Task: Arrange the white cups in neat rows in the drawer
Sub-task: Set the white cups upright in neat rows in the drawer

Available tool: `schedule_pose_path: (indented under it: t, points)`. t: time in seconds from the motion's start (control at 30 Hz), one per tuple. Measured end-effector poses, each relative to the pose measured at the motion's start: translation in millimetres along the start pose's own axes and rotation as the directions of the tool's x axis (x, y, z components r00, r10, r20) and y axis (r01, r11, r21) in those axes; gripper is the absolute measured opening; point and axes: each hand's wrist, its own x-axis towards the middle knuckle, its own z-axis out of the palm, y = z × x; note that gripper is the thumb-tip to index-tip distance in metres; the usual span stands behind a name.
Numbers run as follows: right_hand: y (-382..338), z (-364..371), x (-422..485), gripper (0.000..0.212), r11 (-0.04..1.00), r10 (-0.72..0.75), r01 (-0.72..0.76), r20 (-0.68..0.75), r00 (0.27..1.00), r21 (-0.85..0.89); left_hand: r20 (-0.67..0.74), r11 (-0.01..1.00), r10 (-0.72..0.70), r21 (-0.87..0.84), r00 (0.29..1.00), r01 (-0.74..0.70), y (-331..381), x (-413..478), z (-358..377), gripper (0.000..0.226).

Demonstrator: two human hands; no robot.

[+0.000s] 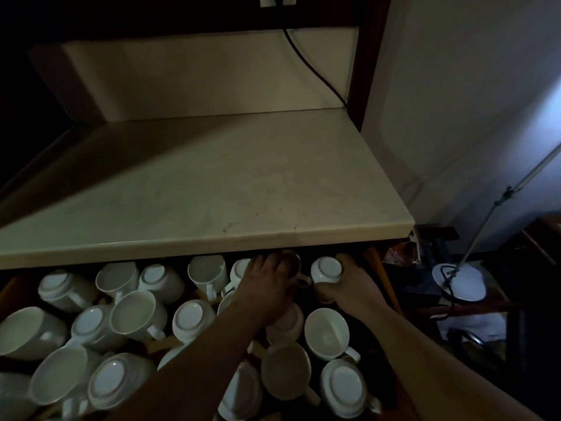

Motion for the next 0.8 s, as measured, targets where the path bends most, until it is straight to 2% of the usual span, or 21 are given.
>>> schedule_pose_path:
  t: [0.07,0.2,0.33,0.4,0.63,0.8]
  points:
    - [0,-2,-2,0.063,0.993,0.038,-0.039,0.012,0.999,0.109,-0.03,1.0,-0.01,0.019,0.999,0.011,-5,1,5,0.06]
    - [-4,-5,-3,0.056,0.96,0.12,-0.142,0.1,0.988,0.243,0.092,0.995,-0.081,0.069,0.992,0.075,-16,7,9,0.064]
    - [-7,-3,-7,0.054,0.954,0.127,-0.164,0.158,0.979,0.25,0.106,0.997,-0.03,0.078,0.994,0.022,-21,-2,-3,0.063]
    - [-11,0,-9,0.059,0.956,0.122,-0.163,0.172,0.977,0.246,0.131,0.996,-0.052,0.075,0.99,0.043,-21,-7,-13,0.068]
    - [-14,9,-7,0.059,0.968,0.112,-0.159,0.232,0.966,0.196,0.173,0.989,-0.075,0.142,0.982,0.05,-20,-22,-27,0.064]
    - [-8,16,-11,0.056,0.866,0.216,-0.338,0.332,0.918,0.37,0.164,0.992,-0.084,0.105,0.983,0.067,-23,-35,-27,0.069]
